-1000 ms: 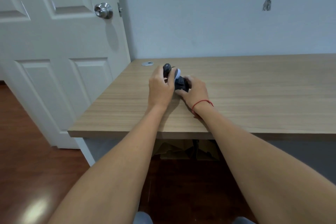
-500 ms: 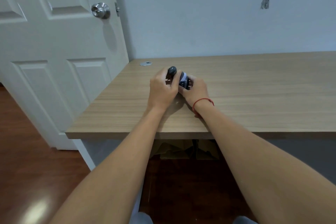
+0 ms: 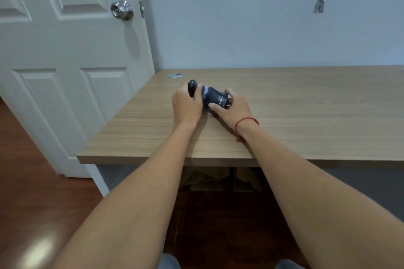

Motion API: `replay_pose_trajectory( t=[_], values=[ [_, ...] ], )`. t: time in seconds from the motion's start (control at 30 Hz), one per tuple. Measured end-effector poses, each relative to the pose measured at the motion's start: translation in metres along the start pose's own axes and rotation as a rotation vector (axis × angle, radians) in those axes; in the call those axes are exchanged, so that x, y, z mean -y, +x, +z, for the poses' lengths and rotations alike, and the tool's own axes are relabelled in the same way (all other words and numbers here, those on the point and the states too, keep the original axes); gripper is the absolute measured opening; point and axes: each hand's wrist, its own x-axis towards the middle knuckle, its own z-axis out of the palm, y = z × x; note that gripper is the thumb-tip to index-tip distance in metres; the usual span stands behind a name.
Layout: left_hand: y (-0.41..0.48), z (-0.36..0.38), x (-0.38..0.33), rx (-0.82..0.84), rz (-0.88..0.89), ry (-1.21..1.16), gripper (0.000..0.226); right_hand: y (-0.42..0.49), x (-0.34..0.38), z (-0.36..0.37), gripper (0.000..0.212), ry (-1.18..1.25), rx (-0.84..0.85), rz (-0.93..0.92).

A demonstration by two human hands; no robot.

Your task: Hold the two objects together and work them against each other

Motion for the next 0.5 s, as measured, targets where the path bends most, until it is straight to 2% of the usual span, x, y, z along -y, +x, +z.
replay_pose_trajectory(
  t=[0.1, 0.23, 0.37, 0.5],
  values=[
    [-0.005, -0.001, -0.008, 0.03, 0.051, -0.069, 0.023, -0.001, 0.001, -0.001, 0.049, -0.016, 0.019, 0.01],
    [0.001, 0.001, 0.003, 0.037, -0.044, 0.076, 0.027, -0.001, 0.001, 0.001, 0.047, 0.004, 0.003, 0.054],
    [-0.005, -0.001, -0.006, 0.052, 0.016, -0.064, 0.024, 0.0, 0.003, 0.006, 0.038, -0.158, -0.057, 0.111],
    [-0.003, 0.003, 0.0, 0.127, 0.057, 0.032, 0.022, -0.003, 0.008, 0.009, 0.034, -0.273, -0.064, 0.086]
  ],
)
